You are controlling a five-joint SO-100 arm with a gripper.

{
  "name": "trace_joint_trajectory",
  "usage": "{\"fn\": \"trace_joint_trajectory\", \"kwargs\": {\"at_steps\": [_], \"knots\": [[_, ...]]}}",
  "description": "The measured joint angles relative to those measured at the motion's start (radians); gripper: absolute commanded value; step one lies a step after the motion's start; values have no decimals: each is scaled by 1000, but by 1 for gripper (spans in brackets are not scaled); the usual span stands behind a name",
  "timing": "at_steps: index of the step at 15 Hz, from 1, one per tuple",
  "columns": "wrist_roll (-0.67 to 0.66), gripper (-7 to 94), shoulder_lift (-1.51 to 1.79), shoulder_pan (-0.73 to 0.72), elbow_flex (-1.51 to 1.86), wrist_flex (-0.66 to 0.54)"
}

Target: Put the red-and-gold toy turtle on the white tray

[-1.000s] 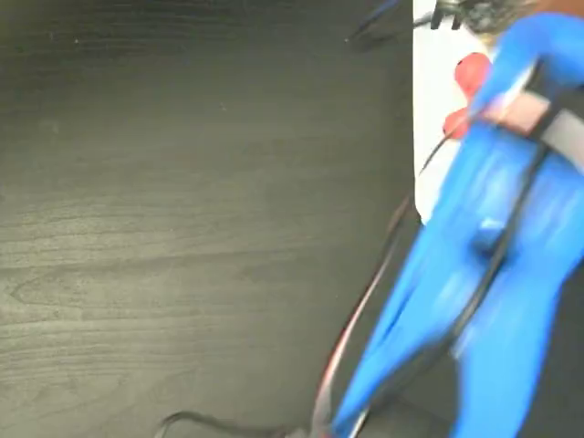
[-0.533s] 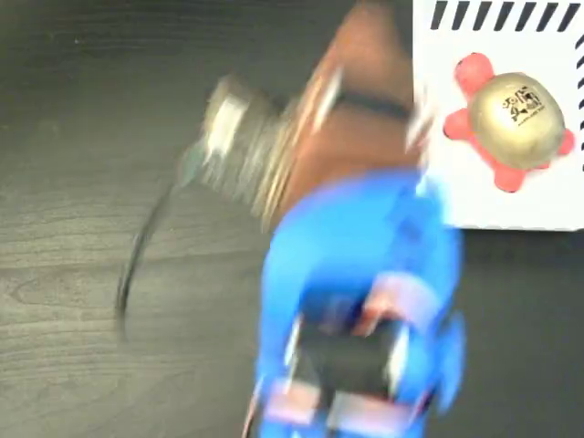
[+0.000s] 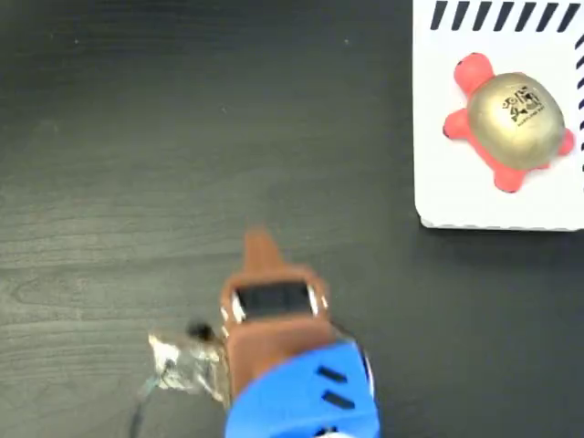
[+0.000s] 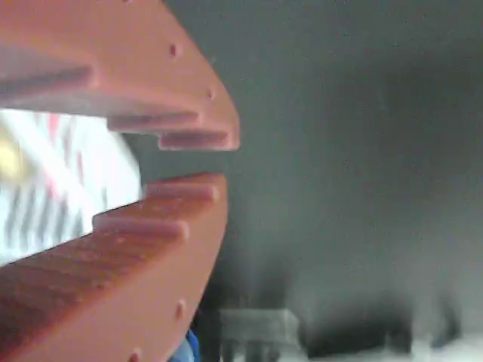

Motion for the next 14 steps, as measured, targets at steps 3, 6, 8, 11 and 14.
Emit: {"fn": "trace_joint_trajectory", "kwargs": {"at_steps": [3, 6, 8, 11, 14], "knots": [[-6, 0, 69, -20, 78, 94], [-25, 0, 84, -29, 124, 124], [-25, 0, 86, -14, 124, 140], [-25, 0, 86, -9, 124, 140], [-25, 0, 86, -9, 124, 140]]}}
